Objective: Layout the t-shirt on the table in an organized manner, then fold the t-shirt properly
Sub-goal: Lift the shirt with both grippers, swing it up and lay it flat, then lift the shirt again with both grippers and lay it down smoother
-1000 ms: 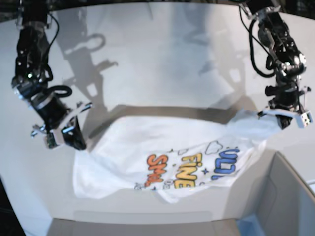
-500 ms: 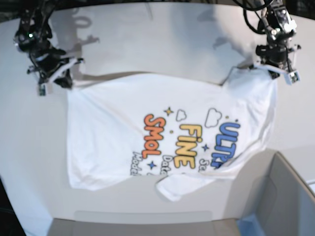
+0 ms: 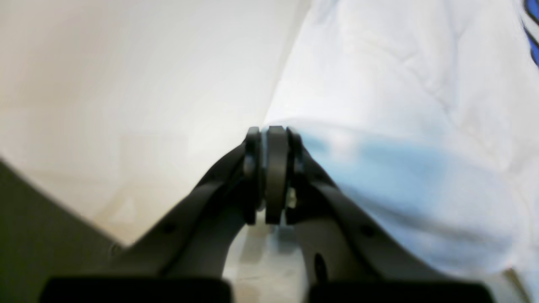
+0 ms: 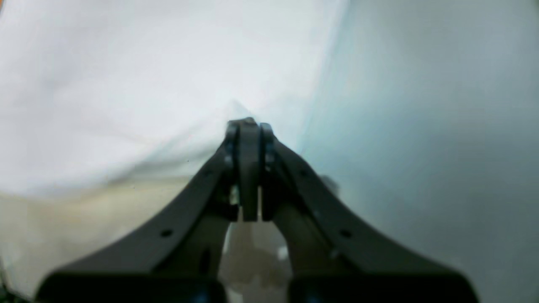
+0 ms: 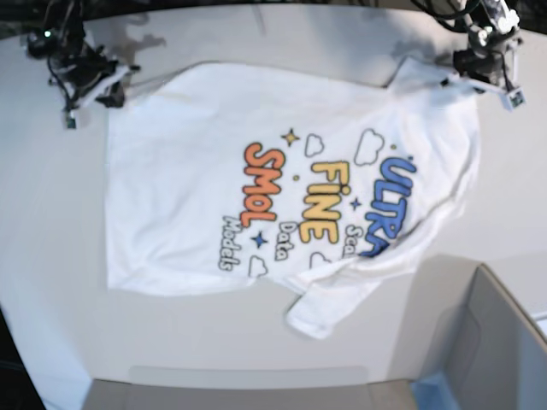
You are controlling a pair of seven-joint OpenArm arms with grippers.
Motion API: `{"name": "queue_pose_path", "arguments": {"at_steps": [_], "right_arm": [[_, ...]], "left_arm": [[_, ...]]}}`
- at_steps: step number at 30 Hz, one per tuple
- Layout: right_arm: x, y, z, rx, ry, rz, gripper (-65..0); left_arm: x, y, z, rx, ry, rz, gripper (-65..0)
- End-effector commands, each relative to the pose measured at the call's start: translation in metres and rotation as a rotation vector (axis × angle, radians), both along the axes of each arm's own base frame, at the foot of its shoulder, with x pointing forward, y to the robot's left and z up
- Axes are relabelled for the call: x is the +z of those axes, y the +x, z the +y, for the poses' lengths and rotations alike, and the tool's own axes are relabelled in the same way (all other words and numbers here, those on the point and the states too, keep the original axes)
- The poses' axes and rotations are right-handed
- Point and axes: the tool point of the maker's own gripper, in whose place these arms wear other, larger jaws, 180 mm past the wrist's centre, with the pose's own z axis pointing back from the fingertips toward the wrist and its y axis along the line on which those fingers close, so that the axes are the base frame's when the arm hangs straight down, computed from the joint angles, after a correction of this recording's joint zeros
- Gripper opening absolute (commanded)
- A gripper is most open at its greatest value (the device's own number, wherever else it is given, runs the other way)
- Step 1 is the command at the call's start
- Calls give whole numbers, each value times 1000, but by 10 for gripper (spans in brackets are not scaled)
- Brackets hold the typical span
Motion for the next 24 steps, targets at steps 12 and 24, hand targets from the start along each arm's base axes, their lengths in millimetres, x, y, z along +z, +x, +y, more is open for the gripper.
{"name": "queue_pose_path", "arguments": {"at_steps": [12, 24], "right_arm": [[28, 43, -4, 10, 8, -144, -650], [181, 222, 7, 214, -119, -560, -650]], "left_arm": [[11, 42, -26, -96, -15, -91, -650], [167, 291, -84, -329, -30, -607, -650]]}}
